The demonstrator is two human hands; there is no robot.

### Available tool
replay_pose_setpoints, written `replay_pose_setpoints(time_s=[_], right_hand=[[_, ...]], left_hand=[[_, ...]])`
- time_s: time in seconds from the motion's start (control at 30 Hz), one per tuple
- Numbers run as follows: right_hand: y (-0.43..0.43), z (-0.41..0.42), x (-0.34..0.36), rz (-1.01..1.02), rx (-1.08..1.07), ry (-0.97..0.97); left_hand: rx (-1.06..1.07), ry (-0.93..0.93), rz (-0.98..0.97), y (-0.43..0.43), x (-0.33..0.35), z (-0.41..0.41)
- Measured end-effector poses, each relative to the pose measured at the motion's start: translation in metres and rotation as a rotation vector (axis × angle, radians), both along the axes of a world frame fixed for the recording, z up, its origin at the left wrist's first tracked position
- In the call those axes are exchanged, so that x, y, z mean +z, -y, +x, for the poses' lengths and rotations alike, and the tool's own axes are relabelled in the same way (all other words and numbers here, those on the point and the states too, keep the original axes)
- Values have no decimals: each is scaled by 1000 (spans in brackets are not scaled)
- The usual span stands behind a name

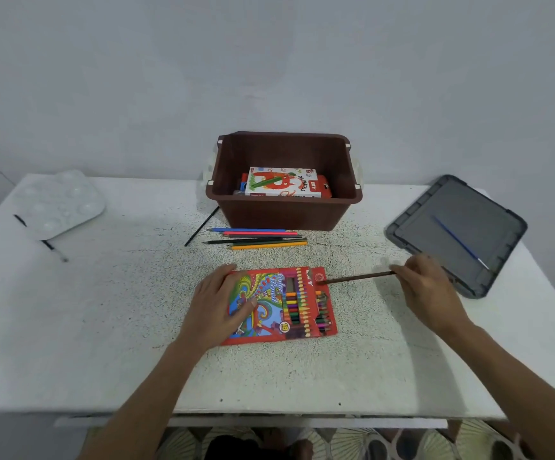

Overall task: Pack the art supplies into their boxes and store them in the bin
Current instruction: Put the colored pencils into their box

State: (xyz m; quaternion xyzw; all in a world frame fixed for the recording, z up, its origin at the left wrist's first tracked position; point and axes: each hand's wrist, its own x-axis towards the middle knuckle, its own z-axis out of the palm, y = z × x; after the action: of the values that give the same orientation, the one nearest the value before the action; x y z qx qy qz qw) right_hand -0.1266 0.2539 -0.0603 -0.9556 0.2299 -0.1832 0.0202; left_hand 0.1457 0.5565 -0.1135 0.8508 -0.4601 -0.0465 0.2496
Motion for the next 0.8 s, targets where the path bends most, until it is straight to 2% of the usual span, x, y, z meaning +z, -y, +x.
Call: replay_pose_setpoints(time_s=[0.17, 0.37, 0.57, 0.7, 0.8], right_hand=[[-39, 26, -10, 33, 69, 2], [-87, 58, -29, 232, 188, 38], [-102, 58, -44, 303, 171, 126], [-102, 59, -49, 285, 179, 119], [-100, 58, -52, 275, 189, 121]], left_hand=[[14, 1, 7, 0, -1, -1], [24, 12, 7, 1, -1, -1], [86, -44, -37, 6, 1, 2], [132, 116, -84, 15, 6, 8], [153, 190, -40, 30, 11, 15]])
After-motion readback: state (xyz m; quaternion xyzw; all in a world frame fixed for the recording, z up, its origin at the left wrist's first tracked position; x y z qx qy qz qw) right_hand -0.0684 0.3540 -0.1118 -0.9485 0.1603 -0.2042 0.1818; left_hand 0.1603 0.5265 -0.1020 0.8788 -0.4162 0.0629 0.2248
